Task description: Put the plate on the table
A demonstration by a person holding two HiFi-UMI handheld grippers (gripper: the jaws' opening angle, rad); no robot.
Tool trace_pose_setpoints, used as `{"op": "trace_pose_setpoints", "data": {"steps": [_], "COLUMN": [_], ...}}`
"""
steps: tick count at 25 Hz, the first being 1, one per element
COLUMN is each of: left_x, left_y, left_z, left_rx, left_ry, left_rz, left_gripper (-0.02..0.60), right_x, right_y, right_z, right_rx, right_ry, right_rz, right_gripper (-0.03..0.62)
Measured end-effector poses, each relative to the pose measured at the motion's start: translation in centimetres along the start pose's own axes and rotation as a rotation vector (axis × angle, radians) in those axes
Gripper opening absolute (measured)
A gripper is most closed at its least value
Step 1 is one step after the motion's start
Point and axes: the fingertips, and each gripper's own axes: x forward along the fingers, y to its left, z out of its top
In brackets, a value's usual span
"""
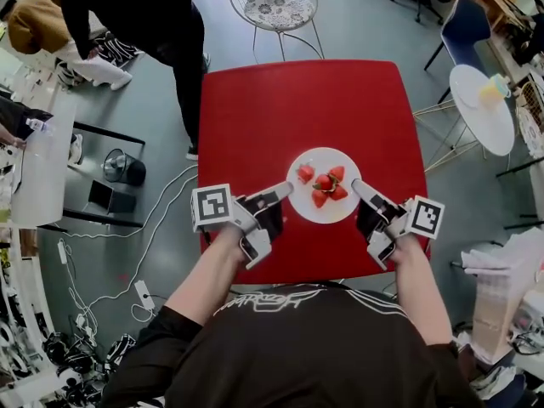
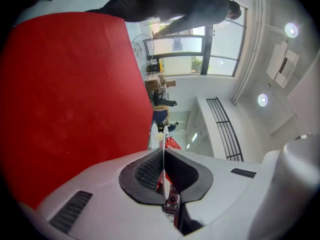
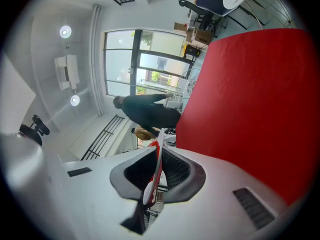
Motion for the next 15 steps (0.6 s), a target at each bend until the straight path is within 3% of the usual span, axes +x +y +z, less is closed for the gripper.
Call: {"op": "trace_pose_setpoints", "data": {"steps": [5,8,11,15], "left_x": [0.4,2.7,5.8,6.7], "left_y": [2.1,4.6,6.5,9.3], "left_z": [0.4,2.4,5.6,7.0], "left_rx": [-0.006,-0.009,-0.012,-0.018], "left_ry": [-0.029,-0.040,-0.043,-0.049], "left_rz": [-0.002,0.002,0.039,0.103], "left_gripper": [0.015,0.015,0.014,0.014], "right_x": [0.6,2.0,4.0,5.2], "right_y": [-2.7,-6.5,-9.4,-12.2], "right_z": [-0.1,1.8,5.2,5.7], "right_rx": [0.036,0.052,0.058,0.074], "right_ry": [0.011,0.020,0.036,0.052], "right_rz": [-0.001,-0.012,-0.033,-0.069], "right_gripper": [0.018,0.018,0.018,0.018]}}
